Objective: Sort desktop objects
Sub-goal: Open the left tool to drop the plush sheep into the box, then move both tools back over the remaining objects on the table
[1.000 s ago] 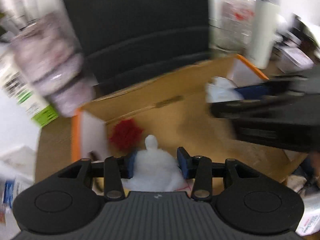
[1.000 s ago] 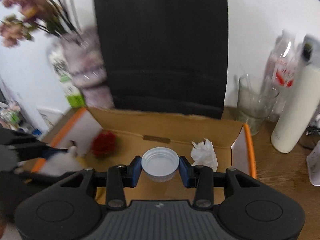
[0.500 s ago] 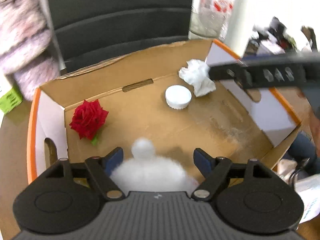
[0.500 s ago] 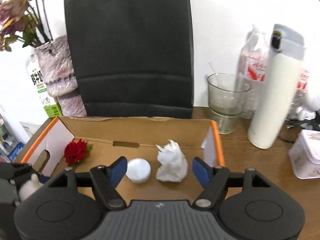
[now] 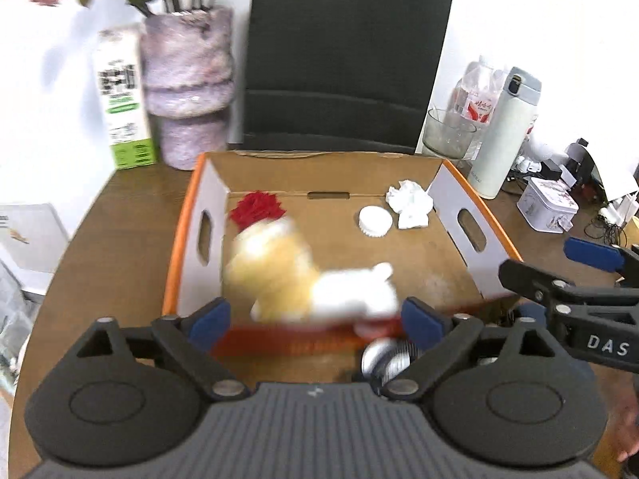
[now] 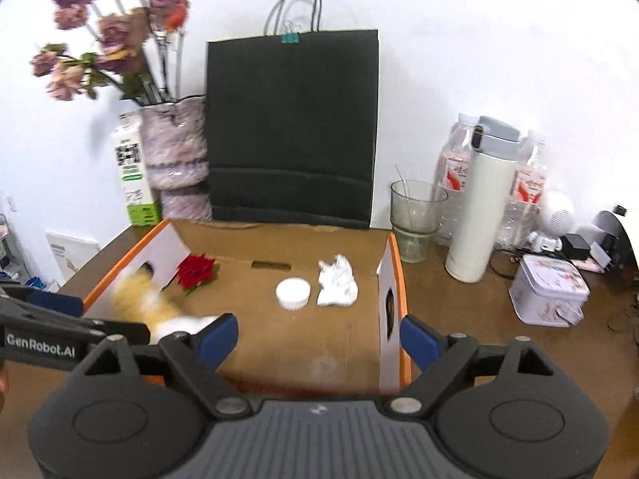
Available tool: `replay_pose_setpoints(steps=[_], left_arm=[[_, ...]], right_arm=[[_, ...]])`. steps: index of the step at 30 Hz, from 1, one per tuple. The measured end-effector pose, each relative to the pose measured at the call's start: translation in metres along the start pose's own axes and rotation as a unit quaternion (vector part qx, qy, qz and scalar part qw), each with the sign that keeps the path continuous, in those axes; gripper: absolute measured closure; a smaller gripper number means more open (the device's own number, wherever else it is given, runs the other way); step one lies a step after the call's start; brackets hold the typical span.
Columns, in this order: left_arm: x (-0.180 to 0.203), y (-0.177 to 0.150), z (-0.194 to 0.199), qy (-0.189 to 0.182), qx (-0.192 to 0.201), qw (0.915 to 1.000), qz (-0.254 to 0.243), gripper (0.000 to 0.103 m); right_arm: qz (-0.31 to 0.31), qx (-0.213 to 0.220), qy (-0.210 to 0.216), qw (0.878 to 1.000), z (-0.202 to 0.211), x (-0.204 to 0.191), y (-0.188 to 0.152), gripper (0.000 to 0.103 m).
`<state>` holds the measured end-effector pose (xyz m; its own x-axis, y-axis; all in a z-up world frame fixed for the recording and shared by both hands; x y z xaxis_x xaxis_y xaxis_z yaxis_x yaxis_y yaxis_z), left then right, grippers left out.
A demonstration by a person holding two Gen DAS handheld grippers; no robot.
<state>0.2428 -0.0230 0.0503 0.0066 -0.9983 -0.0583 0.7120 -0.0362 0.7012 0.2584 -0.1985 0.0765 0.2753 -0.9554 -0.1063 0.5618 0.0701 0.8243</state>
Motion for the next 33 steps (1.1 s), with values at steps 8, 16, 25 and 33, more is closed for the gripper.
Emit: replay_pose_setpoints(steps=[8,16,25,33], left_arm=[[-0.008,-0.082,0.045,0.047,0.052,0.9976,-0.001,0.001],[-0.010,-0.144,0.065,0.036,0.069,0.9970,0.006,0.000],[0.003,-0.180,0.071,0.040,0.084,0.9948,-0.040,0.000],[0.009,-0.199,0.058,0.036,0.065,0.9961,-0.049,0.000]], right_arm=[[-0.016,0.005,0.002,1.000,0.052,-0.020,-0.074,0.010],[-0.017,0.027,0.002,1.000,0.083,-0.045,-0.127,0.006],[-0.019,0.014,0.010,1.000,0.095,-0.048,-0.174,0.005],[-0.008,-0.001,0.013,1.000,0.095,-0.050,-0.197,0.005]])
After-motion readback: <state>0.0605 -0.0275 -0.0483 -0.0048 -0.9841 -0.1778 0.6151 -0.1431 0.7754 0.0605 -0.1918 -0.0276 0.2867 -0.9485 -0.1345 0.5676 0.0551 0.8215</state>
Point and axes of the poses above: each gripper's, at about its wrist camera, not at the fingertips, and z roughly against the way its jaws point, x to its right, y to its top, the point moved 8 cm from there along -z, roughly the way its jaws point, and after that the axes turned 10 degrees about y, right-handed, at the moved point
